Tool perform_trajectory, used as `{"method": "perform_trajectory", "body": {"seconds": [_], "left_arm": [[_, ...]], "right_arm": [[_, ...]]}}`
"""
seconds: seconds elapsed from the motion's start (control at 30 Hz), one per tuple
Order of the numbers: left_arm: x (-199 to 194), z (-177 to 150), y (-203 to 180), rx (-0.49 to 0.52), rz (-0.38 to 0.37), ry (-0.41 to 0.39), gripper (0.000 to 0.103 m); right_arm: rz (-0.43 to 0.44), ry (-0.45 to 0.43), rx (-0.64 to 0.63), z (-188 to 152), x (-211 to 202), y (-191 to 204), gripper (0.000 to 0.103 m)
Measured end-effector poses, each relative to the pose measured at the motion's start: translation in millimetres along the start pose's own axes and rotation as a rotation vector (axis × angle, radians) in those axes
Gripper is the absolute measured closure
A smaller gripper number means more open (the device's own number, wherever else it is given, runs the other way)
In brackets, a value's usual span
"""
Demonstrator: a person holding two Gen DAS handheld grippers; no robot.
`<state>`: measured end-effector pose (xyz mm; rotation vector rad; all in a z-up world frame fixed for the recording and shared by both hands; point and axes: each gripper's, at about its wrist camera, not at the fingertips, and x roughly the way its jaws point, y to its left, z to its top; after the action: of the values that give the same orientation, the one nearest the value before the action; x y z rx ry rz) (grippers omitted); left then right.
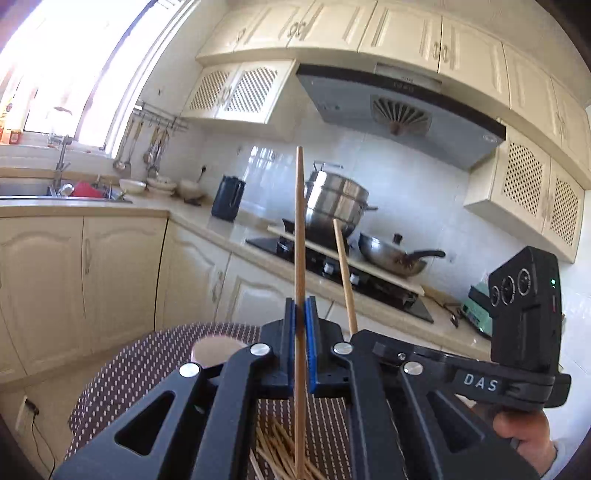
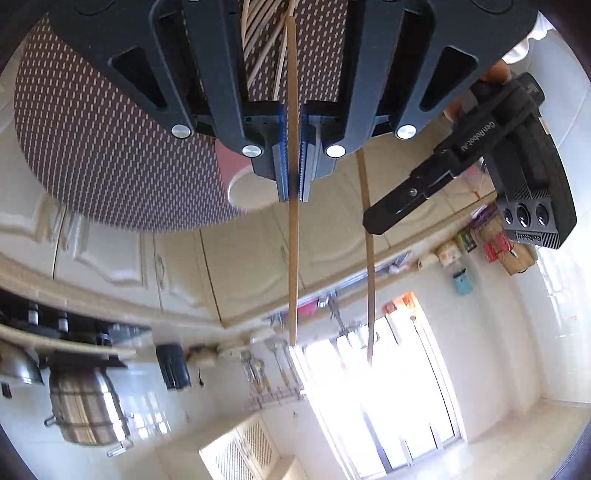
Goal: Organize utensils
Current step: 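Lift the left gripper's chopstick over the pink cup while the right gripper carries its chopstick there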
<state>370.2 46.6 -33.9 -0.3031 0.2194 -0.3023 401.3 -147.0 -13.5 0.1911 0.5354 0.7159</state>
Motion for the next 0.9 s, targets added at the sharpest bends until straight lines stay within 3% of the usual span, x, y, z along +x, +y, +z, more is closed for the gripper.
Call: {"method": "perform_trajectory", "body": {"seconds": [0.17,0.43,0.67,0.9], "left_arm": [[32,12,10,0.005,0.037,-0.085,0.097],[84,17,36,0.016,0.097,-0.115,0.097],[111,-6,61,0.025,0.14,-0.085,0.097],[103,-32,64,0.049,0.16,-0.032,0.097]], "right_arm": [[-0.026,-0.122,-0.04,23,22,-2,0.097],[-0.036,-0.292,-0.038,39,70,-22,0.097],[-0.054,-0.288,-0.076,29,103,-33,0.097],[-0.06,-0.223,-0.098,0,104,-36,0.097]]}}
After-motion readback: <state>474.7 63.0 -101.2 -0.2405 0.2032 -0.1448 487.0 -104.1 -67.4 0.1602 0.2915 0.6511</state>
